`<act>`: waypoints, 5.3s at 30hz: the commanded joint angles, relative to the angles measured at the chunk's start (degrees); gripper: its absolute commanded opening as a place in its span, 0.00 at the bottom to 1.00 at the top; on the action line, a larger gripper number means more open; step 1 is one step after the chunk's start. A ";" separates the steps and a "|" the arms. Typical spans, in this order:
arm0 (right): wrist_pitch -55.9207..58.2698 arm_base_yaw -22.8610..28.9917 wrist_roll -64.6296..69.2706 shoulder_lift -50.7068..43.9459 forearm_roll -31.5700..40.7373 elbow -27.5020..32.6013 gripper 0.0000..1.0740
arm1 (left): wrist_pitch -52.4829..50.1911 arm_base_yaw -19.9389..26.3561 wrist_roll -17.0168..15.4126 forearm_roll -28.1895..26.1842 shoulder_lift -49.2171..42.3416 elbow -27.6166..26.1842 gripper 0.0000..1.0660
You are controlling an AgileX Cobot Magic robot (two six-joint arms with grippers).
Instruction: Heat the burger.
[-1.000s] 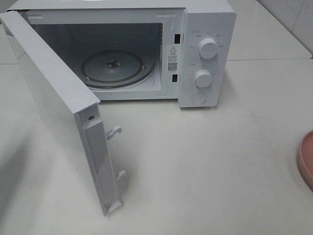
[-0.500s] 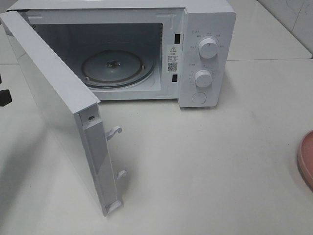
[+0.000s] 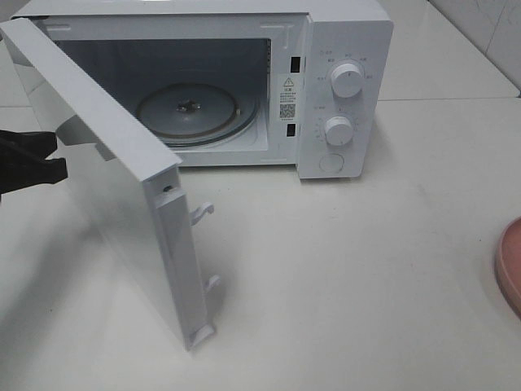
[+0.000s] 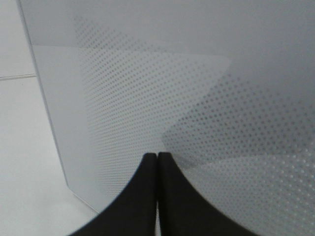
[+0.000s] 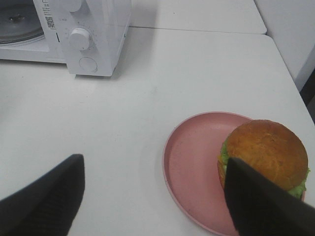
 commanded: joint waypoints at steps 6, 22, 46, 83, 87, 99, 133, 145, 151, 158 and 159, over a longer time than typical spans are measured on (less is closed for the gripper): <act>-0.57 -0.11 -0.57 -1.43 0.17 0.06 0.71 | -2.75 -3.55 -0.23 -2.12 2.58 -1.49 0.00; -0.57 -0.11 -0.57 -1.43 0.11 0.06 0.71 | -2.01 -11.23 -0.29 -5.90 8.65 -10.20 0.00; -0.57 -0.11 -0.57 -1.43 0.11 0.06 0.71 | 2.81 -20.68 0.63 -14.73 18.39 -26.30 0.00; -0.57 -0.11 -0.57 -1.43 0.11 0.06 0.71 | 27.10 -31.40 0.63 -13.58 11.75 -41.54 0.00; -0.57 -0.11 -0.57 -1.43 0.11 0.06 0.71 | 37.30 -31.97 0.63 -13.35 9.00 -41.54 0.15; -0.57 -0.11 -0.57 -1.43 0.11 0.06 0.71 | 67.38 -33.75 0.52 -16.79 2.23 -41.54 0.95; -0.57 -0.11 -0.57 -1.43 0.11 0.06 0.71 | 109.49 -1.95 8.37 -21.89 -22.63 -28.48 0.94; -0.57 -0.11 -0.57 -1.43 0.11 0.06 0.71 | 110.87 0.63 9.00 -18.11 -44.63 -18.74 0.94; -0.57 -0.11 -0.57 -1.43 0.11 0.06 0.71 | 108.69 0.63 9.00 -14.38 -59.42 -12.38 0.94; -0.57 -0.11 -0.57 -1.43 0.11 0.06 0.71 | 107.77 0.63 8.94 -14.27 -71.56 -5.79 0.94; -0.57 -0.11 -0.57 -1.43 0.11 0.06 0.71 | 107.77 0.63 8.94 -14.27 -71.56 -5.79 0.94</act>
